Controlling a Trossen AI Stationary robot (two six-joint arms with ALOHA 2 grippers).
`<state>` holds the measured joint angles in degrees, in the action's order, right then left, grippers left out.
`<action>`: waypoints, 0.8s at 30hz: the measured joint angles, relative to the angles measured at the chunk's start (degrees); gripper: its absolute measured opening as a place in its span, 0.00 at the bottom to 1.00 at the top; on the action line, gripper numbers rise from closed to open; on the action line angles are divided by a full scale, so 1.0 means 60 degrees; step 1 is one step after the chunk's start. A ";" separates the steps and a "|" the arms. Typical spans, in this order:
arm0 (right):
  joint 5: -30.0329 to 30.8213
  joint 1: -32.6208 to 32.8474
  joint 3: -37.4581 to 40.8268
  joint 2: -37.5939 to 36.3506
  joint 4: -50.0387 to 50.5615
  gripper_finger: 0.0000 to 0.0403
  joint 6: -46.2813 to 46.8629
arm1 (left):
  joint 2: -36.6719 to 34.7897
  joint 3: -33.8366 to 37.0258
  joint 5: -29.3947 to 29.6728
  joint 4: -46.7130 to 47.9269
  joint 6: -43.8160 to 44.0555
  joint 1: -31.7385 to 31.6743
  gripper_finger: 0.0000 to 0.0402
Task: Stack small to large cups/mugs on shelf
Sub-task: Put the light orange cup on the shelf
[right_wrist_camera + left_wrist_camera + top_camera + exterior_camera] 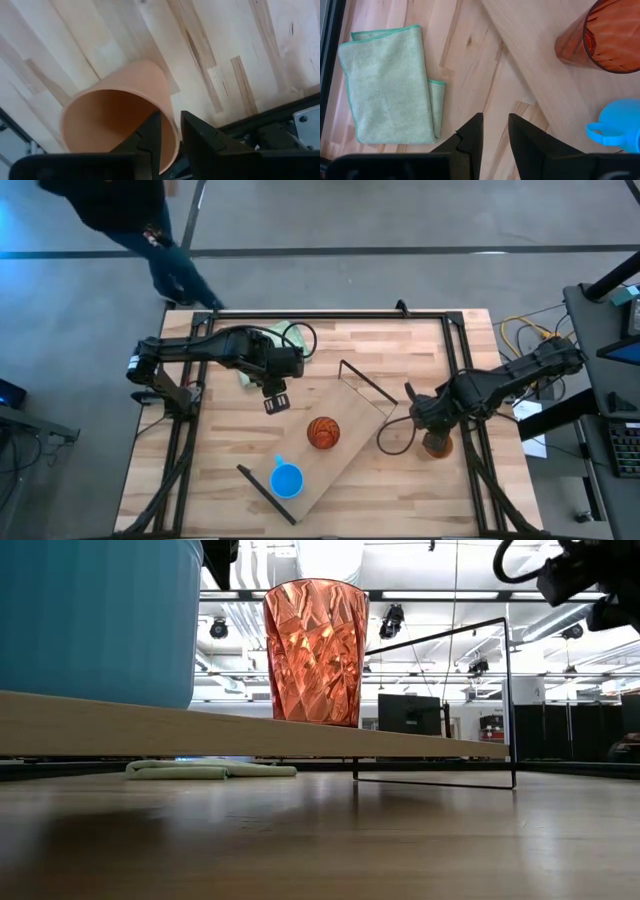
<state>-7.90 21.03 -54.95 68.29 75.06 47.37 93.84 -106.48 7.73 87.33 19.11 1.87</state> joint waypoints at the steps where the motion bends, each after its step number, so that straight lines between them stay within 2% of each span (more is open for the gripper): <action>1: 0.0000 0.0007 0.0065 0.0000 -0.0012 0.17 -0.0011 | 0.0000 0.0000 0.0000 -0.0003 0.0000 0.0000 0.19; 13: 0.0069 0.0012 0.0360 0.0000 -0.0097 0.16 -0.0014 | 0.0000 0.0000 0.0002 -0.0244 0.0000 0.0000 0.19; 19: 0.0073 0.0012 0.0360 0.0000 -0.0138 0.04 -0.0016 | 0.0004 0.0000 0.0004 -0.0270 0.0000 0.0000 0.19; 24: 0.0073 0.0012 0.0360 -0.0004 -0.0411 0.03 -0.0041 | 0.0004 0.0000 0.0000 -0.0266 0.0000 0.0000 0.19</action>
<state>-7.47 21.10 -52.80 68.27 72.59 47.13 93.86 -106.48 7.73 85.73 19.11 1.87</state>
